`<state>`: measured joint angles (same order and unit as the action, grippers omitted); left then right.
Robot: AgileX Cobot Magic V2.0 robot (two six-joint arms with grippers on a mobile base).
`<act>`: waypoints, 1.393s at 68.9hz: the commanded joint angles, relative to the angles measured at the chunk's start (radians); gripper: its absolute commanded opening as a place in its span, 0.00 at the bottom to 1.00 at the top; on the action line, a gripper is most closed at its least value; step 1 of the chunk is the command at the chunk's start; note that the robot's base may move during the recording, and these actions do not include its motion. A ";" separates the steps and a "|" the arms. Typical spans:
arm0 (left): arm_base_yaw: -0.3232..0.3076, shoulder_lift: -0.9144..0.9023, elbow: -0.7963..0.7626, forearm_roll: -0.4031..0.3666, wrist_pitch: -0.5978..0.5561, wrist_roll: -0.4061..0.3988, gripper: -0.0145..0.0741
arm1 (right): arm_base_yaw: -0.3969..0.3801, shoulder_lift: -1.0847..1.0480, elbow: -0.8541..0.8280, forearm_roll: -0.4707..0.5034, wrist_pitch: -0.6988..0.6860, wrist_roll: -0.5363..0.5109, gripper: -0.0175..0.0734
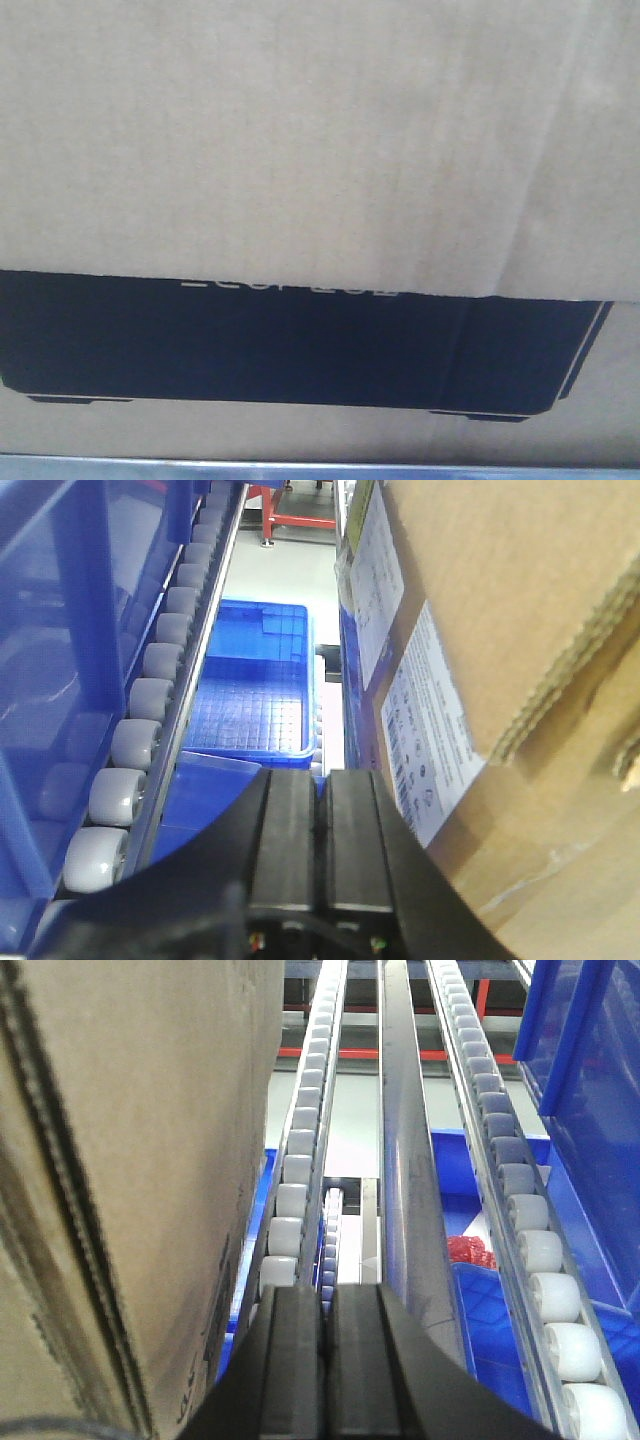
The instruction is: Grab box from left shelf to table start
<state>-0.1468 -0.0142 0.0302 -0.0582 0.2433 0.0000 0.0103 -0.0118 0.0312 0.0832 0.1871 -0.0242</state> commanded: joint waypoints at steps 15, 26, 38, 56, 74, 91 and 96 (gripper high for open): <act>-0.003 -0.015 -0.004 -0.006 -0.084 -0.006 0.05 | 0.001 -0.008 0.003 0.000 -0.087 -0.003 0.25; -0.003 -0.015 -0.004 -0.006 -0.089 -0.006 0.05 | 0.001 -0.008 0.003 0.000 -0.087 -0.003 0.25; -0.003 -0.015 -0.004 -0.006 -0.154 -0.006 0.05 | 0.001 -0.008 0.003 0.000 -0.087 -0.003 0.25; -0.003 -0.015 -0.004 -0.010 -0.361 -0.006 0.05 | 0.001 -0.008 0.003 0.000 -0.087 -0.003 0.25; -0.003 -0.004 -0.155 -0.010 -0.363 -0.006 0.05 | 0.001 -0.008 0.003 0.000 -0.087 -0.003 0.25; -0.003 0.050 -0.369 -0.010 -0.208 -0.006 0.05 | 0.001 -0.008 0.003 0.000 -0.087 -0.003 0.25; -0.003 0.061 -0.409 -0.010 -0.202 -0.006 0.06 | 0.001 -0.008 0.003 0.000 -0.087 -0.003 0.25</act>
<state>-0.1468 0.0158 -0.3043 -0.0604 0.0948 0.0000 0.0103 -0.0118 0.0312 0.0832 0.1871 -0.0242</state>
